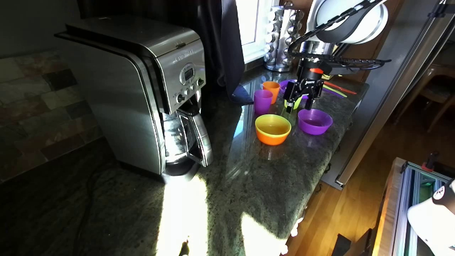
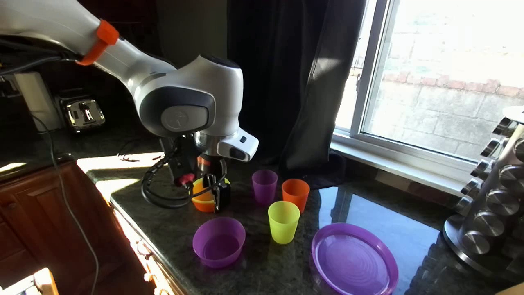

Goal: Unstack the bows and then stack the cups on the table

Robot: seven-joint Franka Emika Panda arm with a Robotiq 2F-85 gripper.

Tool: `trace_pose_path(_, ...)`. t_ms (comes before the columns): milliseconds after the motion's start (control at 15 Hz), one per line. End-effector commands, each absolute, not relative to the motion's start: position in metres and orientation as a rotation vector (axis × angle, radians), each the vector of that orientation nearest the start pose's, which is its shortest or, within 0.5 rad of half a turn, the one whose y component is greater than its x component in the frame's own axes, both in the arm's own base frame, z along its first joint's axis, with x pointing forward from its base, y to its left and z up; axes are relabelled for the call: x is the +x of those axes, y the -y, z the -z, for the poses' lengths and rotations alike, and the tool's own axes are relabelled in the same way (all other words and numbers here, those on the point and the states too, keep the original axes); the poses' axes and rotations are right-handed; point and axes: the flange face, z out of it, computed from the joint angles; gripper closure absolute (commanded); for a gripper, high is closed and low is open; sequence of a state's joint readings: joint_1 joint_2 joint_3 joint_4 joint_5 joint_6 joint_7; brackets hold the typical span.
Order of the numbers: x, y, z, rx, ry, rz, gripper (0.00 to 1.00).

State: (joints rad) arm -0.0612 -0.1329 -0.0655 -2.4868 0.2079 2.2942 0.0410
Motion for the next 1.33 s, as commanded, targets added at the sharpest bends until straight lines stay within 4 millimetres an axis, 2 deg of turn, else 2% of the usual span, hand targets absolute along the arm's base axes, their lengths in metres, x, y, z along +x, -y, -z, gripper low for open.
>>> trace_pose_path(0,0.457,0.049,-0.320,-2.919,-0.513,-0.147,0.00)
trace_pose_path(133,0.461,0.047,-0.316,-2.912,-0.512,-0.164,0.00)
trace_pose_path(267,0.465,0.046,-0.313,-2.907,-0.517,-0.172,0.06)
trace_pose_path(467,0.470,0.045,-0.310,-2.899,-0.519,-0.180,0.30)
trace_pose_path(533,0.471,0.044,-0.309,-2.899,-0.519,-0.183,0.35)
trace_pose_path(867,0.477,0.039,-0.307,-2.898,-0.508,-0.191,0.25)
trace_pose_path(933,0.479,0.038,-0.307,-2.899,-0.504,-0.193,0.27)
trace_pose_path(1000,0.480,0.037,-0.306,-2.901,-0.500,-0.195,0.24)
trace_pose_path(1200,0.481,0.033,-0.306,-2.905,-0.484,-0.198,0.38)
trace_pose_path(1267,0.482,0.032,-0.305,-2.907,-0.481,-0.200,0.48)
